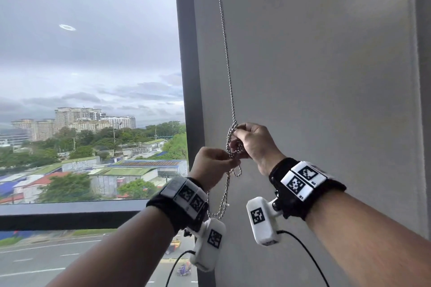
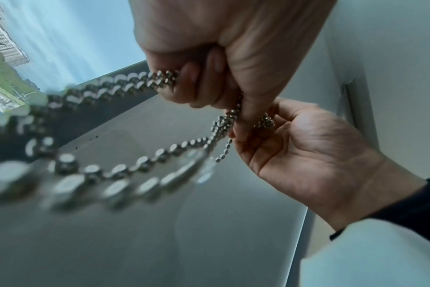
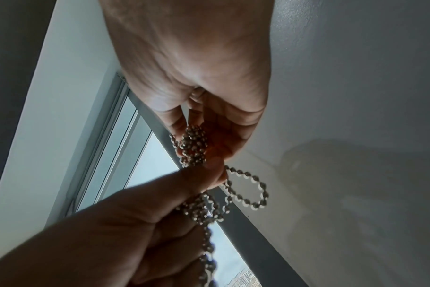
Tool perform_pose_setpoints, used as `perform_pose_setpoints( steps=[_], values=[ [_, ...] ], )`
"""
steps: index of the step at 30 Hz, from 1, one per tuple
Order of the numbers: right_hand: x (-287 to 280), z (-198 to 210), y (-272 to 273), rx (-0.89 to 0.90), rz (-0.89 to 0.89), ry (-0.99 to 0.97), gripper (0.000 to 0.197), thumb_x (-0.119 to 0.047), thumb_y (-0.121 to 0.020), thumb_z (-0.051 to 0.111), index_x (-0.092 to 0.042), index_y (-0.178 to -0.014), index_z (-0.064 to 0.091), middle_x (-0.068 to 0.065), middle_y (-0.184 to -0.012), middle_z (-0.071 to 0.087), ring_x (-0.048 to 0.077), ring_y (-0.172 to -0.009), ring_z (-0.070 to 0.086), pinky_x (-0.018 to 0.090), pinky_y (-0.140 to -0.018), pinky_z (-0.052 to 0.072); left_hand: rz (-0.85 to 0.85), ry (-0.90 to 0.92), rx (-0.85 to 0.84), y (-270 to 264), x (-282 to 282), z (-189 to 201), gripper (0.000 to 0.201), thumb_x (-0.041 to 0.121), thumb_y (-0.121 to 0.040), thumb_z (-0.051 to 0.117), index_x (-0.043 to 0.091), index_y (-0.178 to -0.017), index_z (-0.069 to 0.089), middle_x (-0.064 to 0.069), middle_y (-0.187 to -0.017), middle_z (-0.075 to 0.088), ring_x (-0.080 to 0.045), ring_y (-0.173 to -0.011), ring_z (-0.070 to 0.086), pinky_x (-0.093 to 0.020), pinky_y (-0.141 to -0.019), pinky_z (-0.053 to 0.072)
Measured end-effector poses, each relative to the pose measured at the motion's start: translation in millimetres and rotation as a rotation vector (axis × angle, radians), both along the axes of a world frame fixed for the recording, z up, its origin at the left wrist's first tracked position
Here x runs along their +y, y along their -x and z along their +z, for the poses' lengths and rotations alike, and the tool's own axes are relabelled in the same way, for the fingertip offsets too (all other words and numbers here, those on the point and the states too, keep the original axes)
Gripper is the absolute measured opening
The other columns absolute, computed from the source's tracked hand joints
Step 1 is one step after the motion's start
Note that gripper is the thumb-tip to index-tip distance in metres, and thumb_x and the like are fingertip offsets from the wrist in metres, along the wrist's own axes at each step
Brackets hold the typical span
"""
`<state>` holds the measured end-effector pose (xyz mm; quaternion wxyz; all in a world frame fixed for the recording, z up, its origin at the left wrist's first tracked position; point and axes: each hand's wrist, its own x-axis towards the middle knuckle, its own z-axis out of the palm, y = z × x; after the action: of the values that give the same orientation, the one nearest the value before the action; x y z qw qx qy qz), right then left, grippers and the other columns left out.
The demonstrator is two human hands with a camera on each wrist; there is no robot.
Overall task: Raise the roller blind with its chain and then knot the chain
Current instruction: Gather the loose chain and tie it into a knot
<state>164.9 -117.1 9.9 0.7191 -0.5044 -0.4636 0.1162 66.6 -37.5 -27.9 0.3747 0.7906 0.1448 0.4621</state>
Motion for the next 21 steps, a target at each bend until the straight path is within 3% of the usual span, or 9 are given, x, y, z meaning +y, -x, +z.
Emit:
perform_pose_setpoints(
  steps=[6, 9, 13, 16, 19, 21],
  values=[
    [-1, -2, -10, -0.048, -0.047, 0.001, 0.023, -0.003, -0.092, 0.053, -0.011, -0.072, 0.062, 0.005, -0.062, 0.063, 0.015, -0.051, 0.06, 0.029, -0.054, 0.05, -0.049, -0.057, -0.002, 7, 11, -10, 0.02, 0.026, -0.08, 0.07, 0.015, -0.064, 0.074, -0.008, -0.054, 0.038, -0.016, -0.05, 0.03, -0.025, -0.049, 0.024],
    [-2, -3, -15, -0.041, -0.067, -0.006, 0.02, -0.001, -0.093, 0.054, -0.005, -0.077, 0.066, 0.009, -0.064, 0.064, 0.014, -0.048, 0.059, 0.025, -0.047, 0.051, -0.036, -0.042, 0.081, 14, 16, -18, 0.018, 0.022, -0.082, 0.067, 0.009, -0.073, 0.076, -0.003, -0.051, 0.045, -0.009, -0.046, 0.035, -0.02, -0.047, 0.031],
    [-2, -4, -21, -0.041, -0.103, 0.014, 0.014, 0.001, -0.092, 0.056, 0.008, -0.091, 0.068, 0.011, -0.064, 0.064, 0.009, -0.043, 0.057, 0.02, -0.045, 0.05, -0.019, -0.009, 0.125, 21, 22, -38, 0.019, 0.015, -0.084, 0.065, -0.002, -0.082, 0.073, 0.011, -0.035, 0.035, -0.003, -0.036, 0.03, -0.015, -0.041, 0.026],
    [-3, -5, -23, -0.042, -0.102, 0.014, 0.012, 0.004, -0.089, 0.056, 0.006, -0.086, 0.068, 0.011, -0.062, 0.062, 0.013, -0.046, 0.054, 0.02, -0.046, 0.049, -0.089, 0.163, -0.001, 24, 24, -52, 0.02, 0.011, -0.087, 0.06, -0.006, -0.092, 0.07, 0.012, -0.041, 0.032, -0.008, -0.039, 0.028, -0.014, -0.037, 0.024],
    [-5, -7, -27, -0.023, -0.096, 0.015, 0.018, 0.005, -0.088, 0.055, -0.003, -0.076, 0.066, 0.011, -0.062, 0.061, 0.015, -0.049, 0.053, 0.021, -0.048, 0.047, -0.197, 0.431, -0.199, 34, 24, -60, 0.022, 0.011, -0.093, 0.048, 0.004, -0.101, 0.067, 0.006, -0.041, 0.032, -0.004, -0.032, 0.026, -0.011, -0.031, 0.02],
    [-6, -8, -30, -0.005, -0.091, 0.013, 0.02, 0.004, -0.088, 0.055, -0.005, -0.074, 0.065, 0.01, -0.063, 0.061, 0.015, -0.05, 0.053, 0.023, -0.049, 0.046, -0.207, 0.49, -0.245, 38, 28, -65, 0.023, 0.01, -0.094, 0.047, 0.009, -0.101, 0.068, 0.005, -0.041, 0.033, -0.003, -0.031, 0.027, -0.011, -0.031, 0.02]
  ],
)
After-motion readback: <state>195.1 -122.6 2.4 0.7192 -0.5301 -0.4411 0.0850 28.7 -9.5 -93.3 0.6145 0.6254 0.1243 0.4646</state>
